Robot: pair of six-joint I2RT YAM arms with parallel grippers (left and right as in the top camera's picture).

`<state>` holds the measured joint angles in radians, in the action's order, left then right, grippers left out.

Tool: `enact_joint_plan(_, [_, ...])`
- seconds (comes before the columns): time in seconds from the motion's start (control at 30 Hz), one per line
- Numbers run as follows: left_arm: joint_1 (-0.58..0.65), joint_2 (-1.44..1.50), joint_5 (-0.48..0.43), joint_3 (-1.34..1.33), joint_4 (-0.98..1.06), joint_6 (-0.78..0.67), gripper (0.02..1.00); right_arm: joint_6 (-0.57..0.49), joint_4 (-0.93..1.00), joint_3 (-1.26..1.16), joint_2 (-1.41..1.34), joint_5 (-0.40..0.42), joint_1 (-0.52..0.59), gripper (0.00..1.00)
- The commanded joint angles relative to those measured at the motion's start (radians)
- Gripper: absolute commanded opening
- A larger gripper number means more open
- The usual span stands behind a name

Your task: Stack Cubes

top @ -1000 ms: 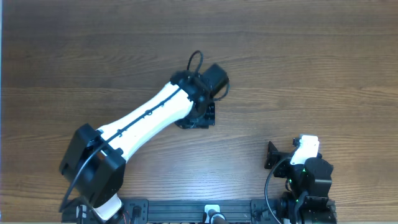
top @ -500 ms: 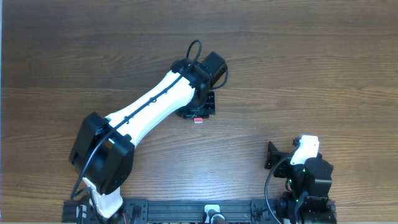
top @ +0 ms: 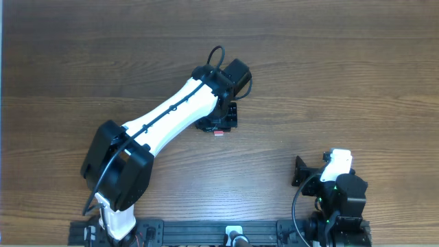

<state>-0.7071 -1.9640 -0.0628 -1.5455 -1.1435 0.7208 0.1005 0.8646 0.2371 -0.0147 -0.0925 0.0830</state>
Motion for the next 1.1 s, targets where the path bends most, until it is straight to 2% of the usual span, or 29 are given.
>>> enact_joint_plan(0.03, [0.004,-0.021,0.011,-0.014,0.001,-0.018,0.038,-0.005,0.000,-0.003,0.009,-0.004,0.005,0.991])
enact_joint_plan(1.1, [0.009,-0.048,0.019,-0.014,0.011,-0.019,0.038,-0.005,0.000,-0.003,0.009,-0.004,0.005,0.991])
